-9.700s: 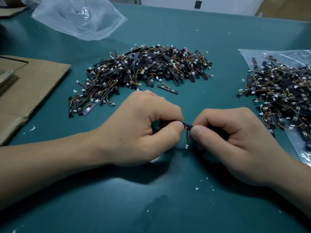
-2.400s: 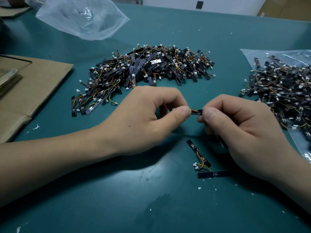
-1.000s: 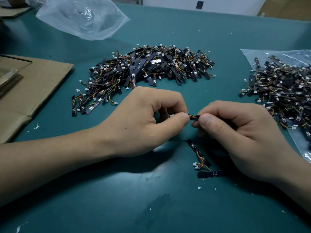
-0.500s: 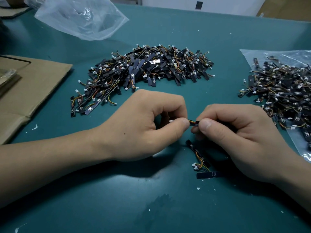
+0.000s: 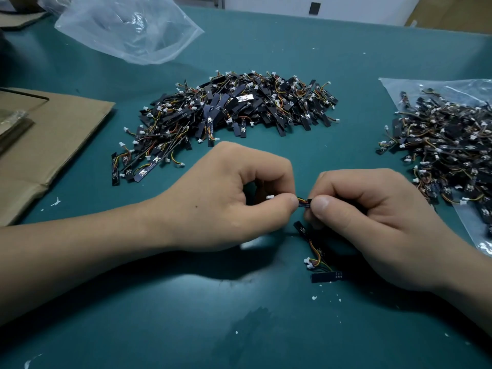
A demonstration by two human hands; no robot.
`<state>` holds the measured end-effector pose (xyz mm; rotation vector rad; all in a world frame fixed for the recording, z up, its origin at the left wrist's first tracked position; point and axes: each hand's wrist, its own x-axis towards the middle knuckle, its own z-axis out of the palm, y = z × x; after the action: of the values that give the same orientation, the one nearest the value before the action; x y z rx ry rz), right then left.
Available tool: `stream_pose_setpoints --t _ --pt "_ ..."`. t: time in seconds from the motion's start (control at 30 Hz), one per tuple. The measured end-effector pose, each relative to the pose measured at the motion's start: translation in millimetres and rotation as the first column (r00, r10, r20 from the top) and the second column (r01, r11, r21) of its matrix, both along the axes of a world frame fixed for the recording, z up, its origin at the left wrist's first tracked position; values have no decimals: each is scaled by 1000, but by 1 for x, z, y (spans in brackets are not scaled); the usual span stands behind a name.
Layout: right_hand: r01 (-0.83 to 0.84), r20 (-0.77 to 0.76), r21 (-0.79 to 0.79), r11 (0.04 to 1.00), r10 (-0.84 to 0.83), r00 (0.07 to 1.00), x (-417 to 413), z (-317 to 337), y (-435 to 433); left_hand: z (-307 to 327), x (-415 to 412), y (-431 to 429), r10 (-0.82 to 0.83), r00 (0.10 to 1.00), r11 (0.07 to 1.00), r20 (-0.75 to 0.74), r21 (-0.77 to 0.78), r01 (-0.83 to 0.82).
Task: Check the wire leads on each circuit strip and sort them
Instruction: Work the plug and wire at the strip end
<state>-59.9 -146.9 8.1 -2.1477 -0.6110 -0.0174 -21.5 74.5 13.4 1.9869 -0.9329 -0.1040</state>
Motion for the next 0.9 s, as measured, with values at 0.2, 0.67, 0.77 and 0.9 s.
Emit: stream_pose_setpoints --t 0.2,0.67,0.77,0.9 --pt "-39 -72 72 997 44 996 1 -1 -2 -2 2 0 45 999 997 13 -56 -44" --pt "201 -19 324 925 -206 978 7 -10 -2 -10 2 -4 -126 956 948 266 317 37" --pt "200 -1 265 943 -207 978 6 -9 -2 -10 4 -6 -101 954 958 281 287 17" --pt "192 -1 129 973 -194 981 4 -7 1 -10 6 -7 76 955 986 286 122 -115"
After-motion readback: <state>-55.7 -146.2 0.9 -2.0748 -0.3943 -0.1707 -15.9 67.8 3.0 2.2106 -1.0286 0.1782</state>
